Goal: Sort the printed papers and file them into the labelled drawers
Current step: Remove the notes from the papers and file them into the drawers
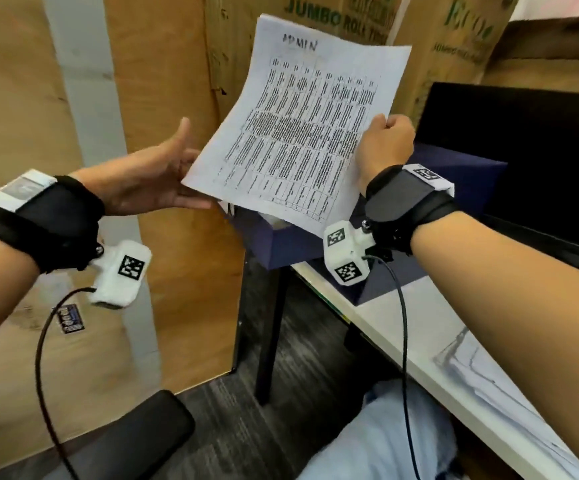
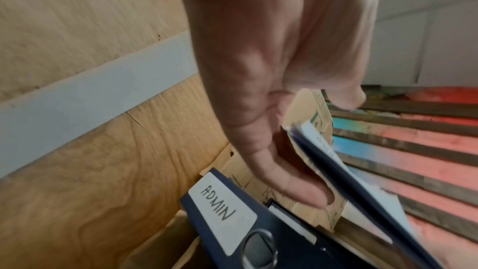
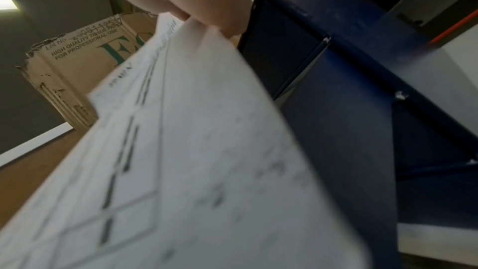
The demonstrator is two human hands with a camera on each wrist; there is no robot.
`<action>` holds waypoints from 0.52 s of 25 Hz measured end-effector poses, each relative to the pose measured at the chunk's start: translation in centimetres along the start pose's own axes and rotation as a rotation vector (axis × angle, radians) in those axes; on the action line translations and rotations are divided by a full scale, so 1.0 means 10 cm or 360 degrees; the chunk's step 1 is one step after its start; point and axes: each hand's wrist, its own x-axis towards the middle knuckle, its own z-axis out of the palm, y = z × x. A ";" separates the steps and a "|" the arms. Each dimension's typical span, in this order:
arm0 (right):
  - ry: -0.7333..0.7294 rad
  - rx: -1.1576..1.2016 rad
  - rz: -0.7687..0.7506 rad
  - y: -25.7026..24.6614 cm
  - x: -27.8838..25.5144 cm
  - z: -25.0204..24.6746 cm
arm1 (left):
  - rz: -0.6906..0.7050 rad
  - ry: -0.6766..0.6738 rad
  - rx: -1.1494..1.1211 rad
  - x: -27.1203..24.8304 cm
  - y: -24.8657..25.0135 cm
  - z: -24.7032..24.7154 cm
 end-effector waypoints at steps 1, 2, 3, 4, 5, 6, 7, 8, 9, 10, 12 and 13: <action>-0.0037 0.0032 0.0061 -0.02 -0.01 0.02 | 0.0043 0.0041 -0.0067 -0.02 0.04 0.01; -0.0123 0.0083 0.0135 -0.03 -0.02 0.03 | 0.0096 0.0106 -0.0110 -0.02 0.07 -0.02; -0.0276 0.0158 0.0233 -0.02 -0.02 0.04 | 0.0133 0.0194 -0.0132 -0.01 0.09 -0.07; -0.0445 0.0256 0.0344 -0.02 -0.03 0.02 | 0.0140 0.0296 -0.0177 0.00 0.11 -0.13; -0.0621 0.0386 0.0484 -0.03 -0.07 -0.01 | 0.0112 0.0398 -0.0241 0.01 0.11 -0.21; -0.0792 0.0448 0.0622 -0.05 -0.13 -0.07 | 0.0059 0.0498 -0.0328 0.03 0.11 -0.31; -0.0956 0.0357 0.0731 -0.07 -0.20 -0.12 | -0.0004 0.0594 -0.0414 0.05 0.10 -0.41; -0.1125 0.0199 0.0808 -0.07 -0.27 -0.17 | -0.0070 0.0676 -0.0483 0.07 0.09 -0.49; -0.1267 0.0036 0.0867 -0.06 -0.34 -0.20 | -0.0122 0.0737 -0.0534 0.10 0.07 -0.55; -0.1370 -0.0074 0.0920 -0.04 -0.40 -0.23 | -0.0148 0.0774 -0.0579 0.12 0.07 -0.58; -0.1446 -0.0197 0.0988 0.00 -0.45 -0.22 | -0.0139 0.0832 -0.0650 0.15 0.10 -0.52; -0.1449 -0.0238 0.1013 0.01 -0.45 -0.22 | -0.0121 0.0832 -0.0672 0.15 0.13 -0.46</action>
